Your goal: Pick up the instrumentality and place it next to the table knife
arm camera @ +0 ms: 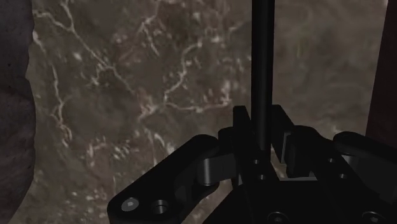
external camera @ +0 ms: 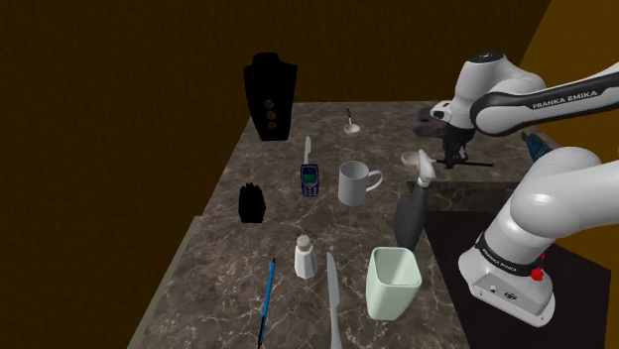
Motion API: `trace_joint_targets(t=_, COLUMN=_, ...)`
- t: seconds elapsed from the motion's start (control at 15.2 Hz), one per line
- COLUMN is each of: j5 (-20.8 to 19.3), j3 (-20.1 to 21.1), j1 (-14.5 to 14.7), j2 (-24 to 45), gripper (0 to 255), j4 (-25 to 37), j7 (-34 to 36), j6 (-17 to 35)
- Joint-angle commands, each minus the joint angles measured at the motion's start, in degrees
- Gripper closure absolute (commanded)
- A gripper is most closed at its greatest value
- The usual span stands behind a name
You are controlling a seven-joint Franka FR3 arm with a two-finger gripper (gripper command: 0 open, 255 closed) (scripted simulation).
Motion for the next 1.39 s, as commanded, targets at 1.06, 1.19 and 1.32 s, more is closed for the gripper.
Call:
trace_joint_targets(t=1.06, j5=8.2, j3=7.0, j1=2.4, j2=-7.8, gripper=255, j4=9.5, j7=-3.1, j6=-16.8)
trace_joint_targets(t=1.19, j5=9.0, j3=7.7, j1=2.7, j2=-8.1, gripper=255, j4=10.8, j7=-3.4, j6=-18.4)
trace_joint_targets(t=1.32, j5=10.6, j3=9.6, j1=3.6, j2=-8.9, gripper=255, j4=10.8, j7=-2.1, j6=-19.5)
